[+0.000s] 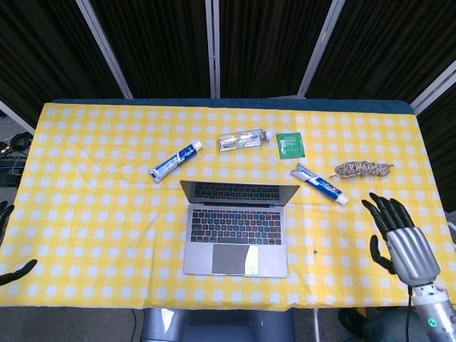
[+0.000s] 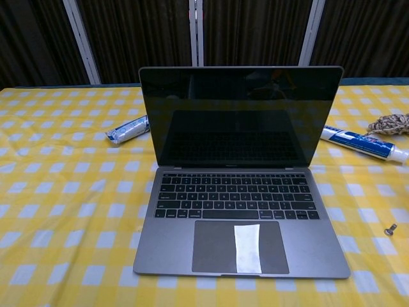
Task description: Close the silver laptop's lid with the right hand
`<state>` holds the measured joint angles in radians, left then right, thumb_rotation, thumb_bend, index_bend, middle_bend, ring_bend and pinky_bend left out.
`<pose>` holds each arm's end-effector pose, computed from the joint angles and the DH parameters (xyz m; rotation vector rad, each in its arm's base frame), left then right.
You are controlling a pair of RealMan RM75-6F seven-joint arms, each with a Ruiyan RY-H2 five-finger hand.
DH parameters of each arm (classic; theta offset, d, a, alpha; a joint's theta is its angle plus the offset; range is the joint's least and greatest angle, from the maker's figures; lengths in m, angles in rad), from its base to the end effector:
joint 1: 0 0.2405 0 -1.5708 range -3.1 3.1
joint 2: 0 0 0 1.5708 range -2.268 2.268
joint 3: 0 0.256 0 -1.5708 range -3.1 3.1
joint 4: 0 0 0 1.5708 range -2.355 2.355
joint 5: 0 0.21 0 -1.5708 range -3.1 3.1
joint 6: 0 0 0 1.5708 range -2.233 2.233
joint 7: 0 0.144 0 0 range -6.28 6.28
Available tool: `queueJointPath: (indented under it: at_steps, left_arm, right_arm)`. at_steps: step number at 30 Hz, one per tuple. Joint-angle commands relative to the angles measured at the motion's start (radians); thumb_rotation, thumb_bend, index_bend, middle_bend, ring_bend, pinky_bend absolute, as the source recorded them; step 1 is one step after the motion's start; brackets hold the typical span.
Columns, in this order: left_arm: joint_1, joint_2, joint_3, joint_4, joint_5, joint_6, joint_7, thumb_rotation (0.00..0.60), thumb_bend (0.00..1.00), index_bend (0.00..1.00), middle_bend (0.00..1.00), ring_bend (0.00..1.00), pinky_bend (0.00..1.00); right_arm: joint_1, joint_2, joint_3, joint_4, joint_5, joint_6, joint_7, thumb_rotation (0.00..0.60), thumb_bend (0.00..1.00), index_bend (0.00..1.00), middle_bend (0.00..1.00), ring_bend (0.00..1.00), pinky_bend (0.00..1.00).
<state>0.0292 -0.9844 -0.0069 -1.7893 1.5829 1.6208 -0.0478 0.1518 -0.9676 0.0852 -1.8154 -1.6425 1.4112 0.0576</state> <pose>-0.2881 0.1368 0.1931 -1.3062 -0.9387 -0.9903 -0.2483 -0.2002 0.1747 1.5569 -0.9040 1.0891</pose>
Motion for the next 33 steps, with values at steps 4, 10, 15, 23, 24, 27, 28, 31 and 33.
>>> queueJointPath:
  at_steps: [4, 10, 15, 23, 24, 27, 28, 31, 33]
  left_arm:
    - [-0.018, -0.009, -0.014, 0.004, -0.038, -0.036, 0.013, 0.6, 0.0, 0.0, 0.0, 0.0, 0.0]
    - [-0.037, -0.022, -0.02, 0.014, -0.064, -0.076, 0.029, 0.6, 0.0, 0.0, 0.0, 0.0, 0.0]
    - [-0.048, -0.028, -0.03, 0.022, -0.09, -0.096, 0.029, 0.6, 0.0, 0.0, 0.0, 0.0, 0.0]
    - [-0.056, -0.031, -0.038, 0.031, -0.118, -0.115, 0.025, 0.6, 0.0, 0.0, 0.0, 0.0, 0.0]
    - [-0.058, -0.031, -0.038, 0.033, -0.12, -0.117, 0.025, 0.6, 0.0, 0.0, 0.0, 0.0, 0.0]
    - [-0.06, -0.033, -0.04, 0.036, -0.126, -0.123, 0.024, 0.6, 0.0, 0.0, 0.0, 0.0, 0.0]
    - [-0.061, -0.033, -0.04, 0.036, -0.127, -0.124, 0.024, 0.6, 0.0, 0.0, 0.0, 0.0, 0.0]
    - [-0.062, -0.033, -0.04, 0.038, -0.13, -0.127, 0.022, 0.6, 0.0, 0.0, 0.0, 0.0, 0.0]
    - [-0.063, -0.034, -0.04, 0.038, -0.129, -0.127, 0.021, 0.6, 0.0, 0.0, 0.0, 0.0, 0.0]
  right_arm:
    - [0.197, 0.045, 0.14, -0.031, 0.087, -0.18, 0.186, 0.6, 1.0, 0.05, 0.02, 0.0, 0.0]
    - [0.349, 0.08, 0.188, -0.077, 0.153, -0.401, 0.3, 0.6, 1.0, 0.07, 0.05, 0.0, 0.0]
    - [0.497, 0.065, 0.211, -0.08, 0.263, -0.626, 0.294, 0.6, 1.0, 0.07, 0.07, 0.0, 0.01]
    - [0.616, -0.007, 0.218, -0.056, 0.439, -0.724, 0.162, 0.6, 1.0, 0.1, 0.14, 0.06, 0.14]
    - [0.625, -0.013, 0.217, -0.055, 0.458, -0.728, 0.149, 0.6, 1.0, 0.1, 0.15, 0.07, 0.14]
    - [0.653, -0.029, 0.214, -0.052, 0.52, -0.741, 0.113, 0.6, 1.0, 0.12, 0.19, 0.12, 0.19]
    - [0.658, -0.032, 0.212, -0.051, 0.532, -0.743, 0.107, 0.6, 1.0, 0.12, 0.2, 0.12, 0.19]
    - [0.682, -0.04, 0.2, -0.045, 0.587, -0.764, 0.08, 0.6, 1.0, 0.13, 0.22, 0.15, 0.21]
    - [0.699, -0.046, 0.188, -0.043, 0.623, -0.79, 0.071, 0.6, 1.0, 0.14, 0.23, 0.17, 0.24]
